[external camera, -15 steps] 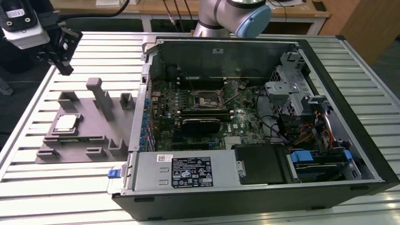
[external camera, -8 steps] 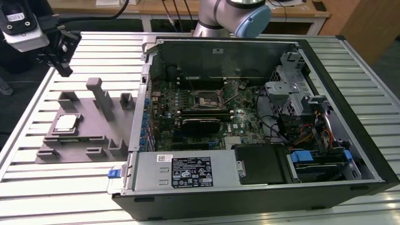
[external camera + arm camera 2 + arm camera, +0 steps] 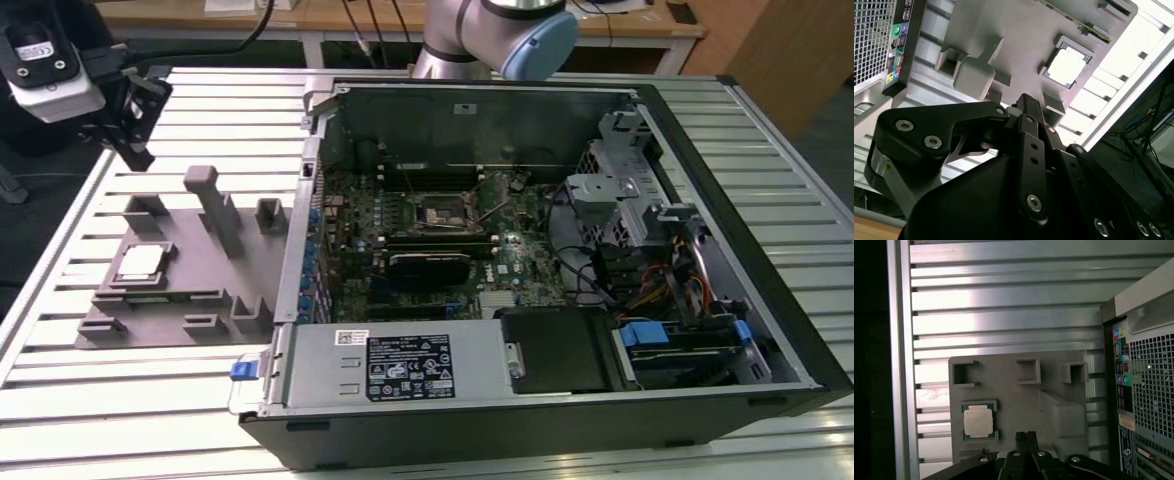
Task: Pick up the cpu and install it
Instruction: 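Reach for the cpu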
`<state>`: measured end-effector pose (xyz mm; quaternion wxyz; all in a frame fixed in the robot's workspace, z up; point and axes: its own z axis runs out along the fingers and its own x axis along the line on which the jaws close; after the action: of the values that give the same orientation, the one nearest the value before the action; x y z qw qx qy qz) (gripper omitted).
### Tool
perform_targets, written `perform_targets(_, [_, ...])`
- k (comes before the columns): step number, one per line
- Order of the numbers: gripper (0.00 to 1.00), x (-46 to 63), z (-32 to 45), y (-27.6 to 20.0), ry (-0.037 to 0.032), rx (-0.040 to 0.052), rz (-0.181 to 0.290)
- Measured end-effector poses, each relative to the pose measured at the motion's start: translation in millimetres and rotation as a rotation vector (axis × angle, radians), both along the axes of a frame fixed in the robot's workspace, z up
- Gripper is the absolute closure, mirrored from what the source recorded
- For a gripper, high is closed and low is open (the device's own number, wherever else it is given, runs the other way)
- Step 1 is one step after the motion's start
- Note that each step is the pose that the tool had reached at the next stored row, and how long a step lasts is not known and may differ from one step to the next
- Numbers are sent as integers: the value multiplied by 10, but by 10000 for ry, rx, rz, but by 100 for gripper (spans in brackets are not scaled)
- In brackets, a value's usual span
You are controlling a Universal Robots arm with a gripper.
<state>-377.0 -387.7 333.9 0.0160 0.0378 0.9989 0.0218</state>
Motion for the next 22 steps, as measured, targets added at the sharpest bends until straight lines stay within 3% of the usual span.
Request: perform_targets(22, [89, -123, -218, -33, 1, 0, -1])
